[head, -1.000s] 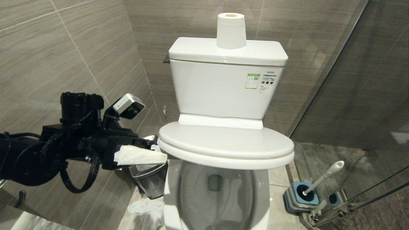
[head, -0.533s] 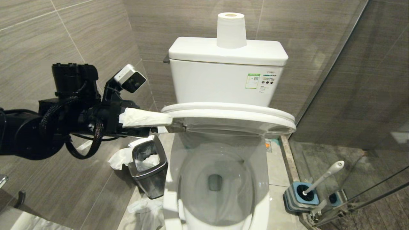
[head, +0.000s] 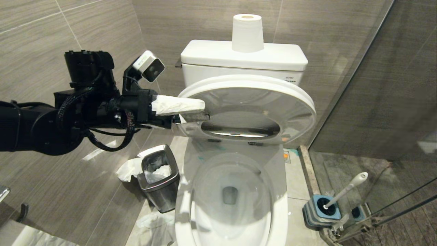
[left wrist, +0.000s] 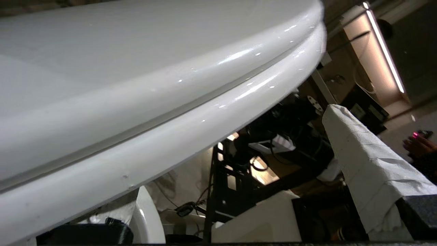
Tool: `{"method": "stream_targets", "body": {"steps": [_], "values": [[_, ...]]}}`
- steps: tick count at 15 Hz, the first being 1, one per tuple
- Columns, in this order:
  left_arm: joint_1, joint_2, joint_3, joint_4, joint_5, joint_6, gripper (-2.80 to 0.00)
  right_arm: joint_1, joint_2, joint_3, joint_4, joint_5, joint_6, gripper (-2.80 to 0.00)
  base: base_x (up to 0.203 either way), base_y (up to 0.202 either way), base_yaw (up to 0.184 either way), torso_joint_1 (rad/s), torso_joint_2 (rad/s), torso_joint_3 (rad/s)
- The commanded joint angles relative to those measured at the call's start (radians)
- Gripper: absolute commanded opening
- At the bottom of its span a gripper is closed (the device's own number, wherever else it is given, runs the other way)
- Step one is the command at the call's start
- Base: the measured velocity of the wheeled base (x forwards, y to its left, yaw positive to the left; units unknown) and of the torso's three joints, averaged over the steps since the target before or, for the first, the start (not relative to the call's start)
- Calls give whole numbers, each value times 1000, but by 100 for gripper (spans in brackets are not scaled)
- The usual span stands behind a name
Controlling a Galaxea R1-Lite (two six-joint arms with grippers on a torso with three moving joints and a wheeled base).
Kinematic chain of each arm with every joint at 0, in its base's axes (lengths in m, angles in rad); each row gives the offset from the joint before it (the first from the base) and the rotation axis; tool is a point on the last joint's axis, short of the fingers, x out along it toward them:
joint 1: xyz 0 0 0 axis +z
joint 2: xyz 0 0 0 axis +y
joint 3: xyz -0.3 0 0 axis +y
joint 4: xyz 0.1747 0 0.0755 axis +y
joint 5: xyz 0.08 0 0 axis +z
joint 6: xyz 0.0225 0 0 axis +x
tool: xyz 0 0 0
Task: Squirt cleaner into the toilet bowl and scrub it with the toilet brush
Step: Use the left hand to lift the toilet lid slightly
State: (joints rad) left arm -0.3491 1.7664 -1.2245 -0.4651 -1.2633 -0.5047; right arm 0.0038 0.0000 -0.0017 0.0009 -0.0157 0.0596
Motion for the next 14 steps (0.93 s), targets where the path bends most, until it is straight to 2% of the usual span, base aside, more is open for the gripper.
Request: {"method": "stream_targets", "body": {"steps": [1,3,6,8,10,12,14], "values": [[-4,21,-30,0,33,-15,0,1,2,0,-1,0,0,-280,0,0,0,0,0,0],[-5,28,-76,-1,91,-73,0,2,2,0,1,0,0,-280,0,0,0,0,0,0],[-8,41,-163,-5,199,-199,0,1,1,0,0,0,0,-280,0,0,0,0,0,0],[-8,58,-213,-10,244,-262,0,1,0,0,0,0,0,-280,0,0,0,0,0,0],[-8,71,-249,-10,285,-296,0,2,0,0,-1,0,0,-280,0,0,0,0,0,0],[-8,94,-288,-10,340,-303,0,1,1,0,1,0,0,-280,0,0,0,0,0,0],[-8,128,-343,-9,432,-304,0,1,1,0,-1,0,0,-280,0,0,0,0,0,0]]}}
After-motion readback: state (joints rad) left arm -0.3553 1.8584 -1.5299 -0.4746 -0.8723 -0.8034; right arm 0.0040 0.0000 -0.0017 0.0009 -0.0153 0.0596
